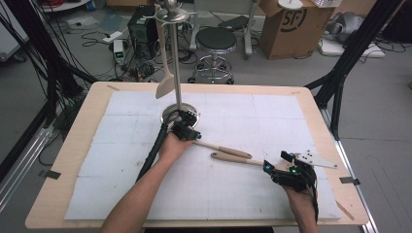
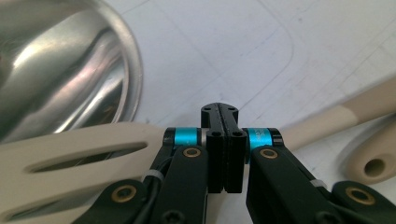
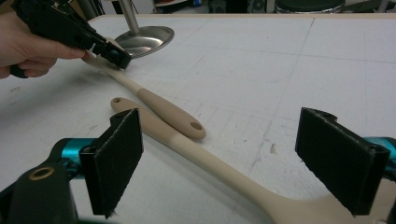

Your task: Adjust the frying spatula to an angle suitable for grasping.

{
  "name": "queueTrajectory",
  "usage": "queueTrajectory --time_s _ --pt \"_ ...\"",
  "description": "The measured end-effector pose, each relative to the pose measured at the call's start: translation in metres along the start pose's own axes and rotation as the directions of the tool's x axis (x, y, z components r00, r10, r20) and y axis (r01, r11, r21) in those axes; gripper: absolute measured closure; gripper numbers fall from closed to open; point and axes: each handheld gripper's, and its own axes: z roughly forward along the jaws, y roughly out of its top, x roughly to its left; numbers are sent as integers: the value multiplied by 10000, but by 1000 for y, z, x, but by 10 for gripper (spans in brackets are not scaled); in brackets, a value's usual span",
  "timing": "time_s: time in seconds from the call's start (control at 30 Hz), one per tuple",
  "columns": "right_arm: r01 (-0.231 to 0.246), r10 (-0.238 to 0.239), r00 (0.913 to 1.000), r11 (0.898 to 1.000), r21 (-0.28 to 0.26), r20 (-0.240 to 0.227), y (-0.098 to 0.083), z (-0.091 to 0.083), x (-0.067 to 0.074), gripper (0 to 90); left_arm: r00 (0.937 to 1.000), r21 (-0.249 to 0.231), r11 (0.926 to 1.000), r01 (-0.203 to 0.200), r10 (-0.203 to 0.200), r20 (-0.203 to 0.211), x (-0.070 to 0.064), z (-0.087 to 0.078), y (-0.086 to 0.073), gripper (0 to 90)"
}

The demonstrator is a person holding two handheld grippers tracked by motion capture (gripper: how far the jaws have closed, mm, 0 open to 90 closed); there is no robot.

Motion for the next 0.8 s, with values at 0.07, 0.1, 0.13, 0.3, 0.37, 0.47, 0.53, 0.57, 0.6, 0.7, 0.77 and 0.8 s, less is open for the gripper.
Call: queueTrajectory --time_s 0.07,0.1,0.13,0.3,0.37,0.47,0.53,0.57,0.6,0.7,0.77,0.8 --pt "35 -35 10000 10000 -9 7 0 1 1 142 9998 169 9996 -210 211 -59 -6 5 1 896" --pt "49 -49 10000 10000 9 -9 0 1 1 142 9993 337 9989 -323 328 -157 -9 8 1 896" --pt "64 -64 10000 10000 27 -4 0 1 1 142 9984 437 9980 -462 475 -301 -11 10 1 897" --pt "59 -59 10000 10000 44 3 0 1 2 143 9943 819 9932 -831 882 -599 -14 2 1 898" --pt "85 -85 10000 10000 17 -5 0 1 1 142 9889 1030 9889 -1069 1165 -924 -14 -6 -2 898" --pt "82 -82 10000 10000 26 -26 0 1 1 142 9909 1000 9908 -909 1000 -897 -9 -15 -12 898" --pt "86 -86 9999 10000 11 -51 0 1 2 142 9902 1125 9901 -838 953 -1019 -6 -17 -19 898" --pt "93 -93 9999 10000 20 -57 0 1 3 142 9894 1350 9866 -921 1059 -991 -5 -18 -22 898" --pt "90 -90 9999 10000 30 -83 0 1 3 142 9902 1192 9890 -879 998 -977 -4 -19 -26 898" --pt "135 -134 9999 9999 38 -96 0 2 4 142 9911 1221 9885 -893 1003 -874 -3 -24 -29 898" --pt "157 -156 9998 9999 48 -92 0 3 5 142 9917 1145 9902 -802 908 -909 -2 -26 -30 897" --pt "158 -157 9998 9999 60 -105 0 3 5 142 9929 1047 9920 -705 798 -882 -1 -26 -29 897"
